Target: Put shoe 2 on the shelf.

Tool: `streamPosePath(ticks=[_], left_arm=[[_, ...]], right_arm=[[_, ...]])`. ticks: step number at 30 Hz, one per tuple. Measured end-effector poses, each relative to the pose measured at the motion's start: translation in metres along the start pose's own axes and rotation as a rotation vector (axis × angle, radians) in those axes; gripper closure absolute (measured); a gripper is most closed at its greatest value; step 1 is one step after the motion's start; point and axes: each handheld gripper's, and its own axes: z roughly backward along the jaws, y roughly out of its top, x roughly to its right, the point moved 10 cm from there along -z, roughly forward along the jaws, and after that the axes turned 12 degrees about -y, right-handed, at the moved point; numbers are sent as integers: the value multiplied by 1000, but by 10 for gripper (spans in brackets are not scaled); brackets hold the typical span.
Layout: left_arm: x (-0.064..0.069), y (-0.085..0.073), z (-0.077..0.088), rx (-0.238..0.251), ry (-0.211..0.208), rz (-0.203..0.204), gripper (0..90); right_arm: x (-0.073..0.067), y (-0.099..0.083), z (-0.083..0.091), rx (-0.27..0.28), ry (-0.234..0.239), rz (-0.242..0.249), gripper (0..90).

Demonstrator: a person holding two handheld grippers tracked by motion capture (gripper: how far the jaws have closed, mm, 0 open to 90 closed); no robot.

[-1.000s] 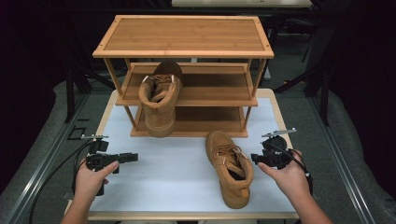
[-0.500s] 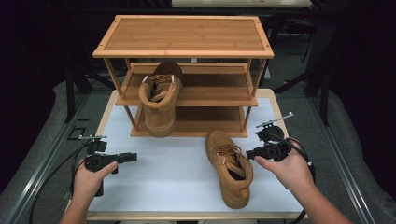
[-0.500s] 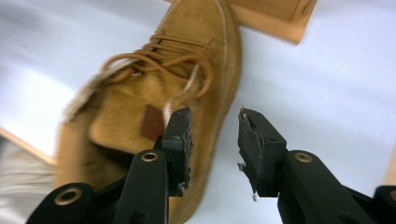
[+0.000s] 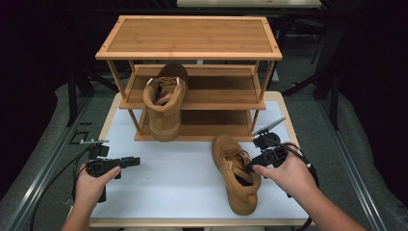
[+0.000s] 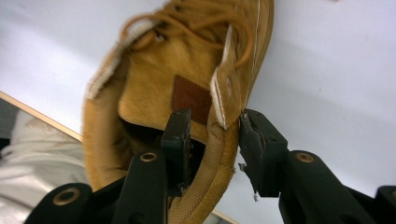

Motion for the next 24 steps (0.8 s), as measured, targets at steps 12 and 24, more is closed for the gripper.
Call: streamPosePath(ticks=[12,24], left_arm=[[-2,0,-1,2,1,2,567],[-3,-1,-2,0,2,6,567]], right_arm=[[-2,-10,-21,-137,-9,-14,658],[1,-17,-29,-224,21,-40,754]])
